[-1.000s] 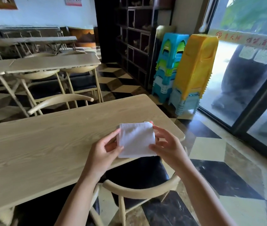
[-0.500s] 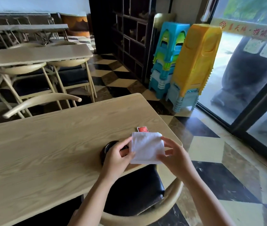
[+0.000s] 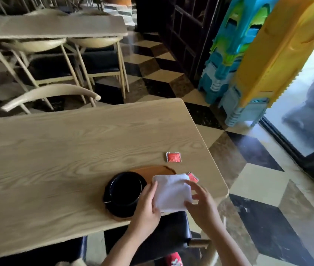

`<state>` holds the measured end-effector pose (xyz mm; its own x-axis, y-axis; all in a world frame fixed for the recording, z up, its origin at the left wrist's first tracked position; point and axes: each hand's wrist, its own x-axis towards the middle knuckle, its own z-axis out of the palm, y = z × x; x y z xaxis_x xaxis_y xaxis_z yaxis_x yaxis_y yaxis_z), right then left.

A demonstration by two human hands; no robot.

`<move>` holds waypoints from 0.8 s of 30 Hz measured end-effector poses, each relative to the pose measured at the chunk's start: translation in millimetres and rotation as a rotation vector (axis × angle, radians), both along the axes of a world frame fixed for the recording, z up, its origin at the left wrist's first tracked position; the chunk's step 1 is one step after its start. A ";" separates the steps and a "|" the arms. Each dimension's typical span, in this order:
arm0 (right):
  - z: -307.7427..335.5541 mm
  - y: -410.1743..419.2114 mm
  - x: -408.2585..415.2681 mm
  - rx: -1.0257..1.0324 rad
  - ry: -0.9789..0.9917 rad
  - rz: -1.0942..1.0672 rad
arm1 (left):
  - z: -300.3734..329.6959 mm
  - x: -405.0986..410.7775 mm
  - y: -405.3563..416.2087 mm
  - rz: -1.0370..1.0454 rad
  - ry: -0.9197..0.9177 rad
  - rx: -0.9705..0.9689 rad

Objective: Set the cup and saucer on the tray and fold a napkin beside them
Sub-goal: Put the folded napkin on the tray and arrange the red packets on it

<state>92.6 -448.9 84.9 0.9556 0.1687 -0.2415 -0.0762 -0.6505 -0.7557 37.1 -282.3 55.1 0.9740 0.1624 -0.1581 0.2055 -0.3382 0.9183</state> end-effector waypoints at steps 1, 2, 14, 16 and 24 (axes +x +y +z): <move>-10.1 -0.4 9.8 0.000 0.013 0.029 | -5.8 4.8 -4.2 0.022 0.005 0.018; -20.4 -1.2 19.4 -0.002 0.026 0.057 | -12.9 10.2 -8.7 0.047 -0.005 0.048; -81.4 -0.2 89.1 0.017 -0.021 0.275 | -83.7 59.5 -48.6 0.360 -0.076 0.379; -87.2 3.6 92.6 -0.004 -0.052 0.309 | -89.5 63.1 -51.2 0.382 -0.065 0.469; -105.1 -2.4 95.3 -0.409 -0.366 0.476 | -84.1 49.0 -73.0 0.255 0.061 0.766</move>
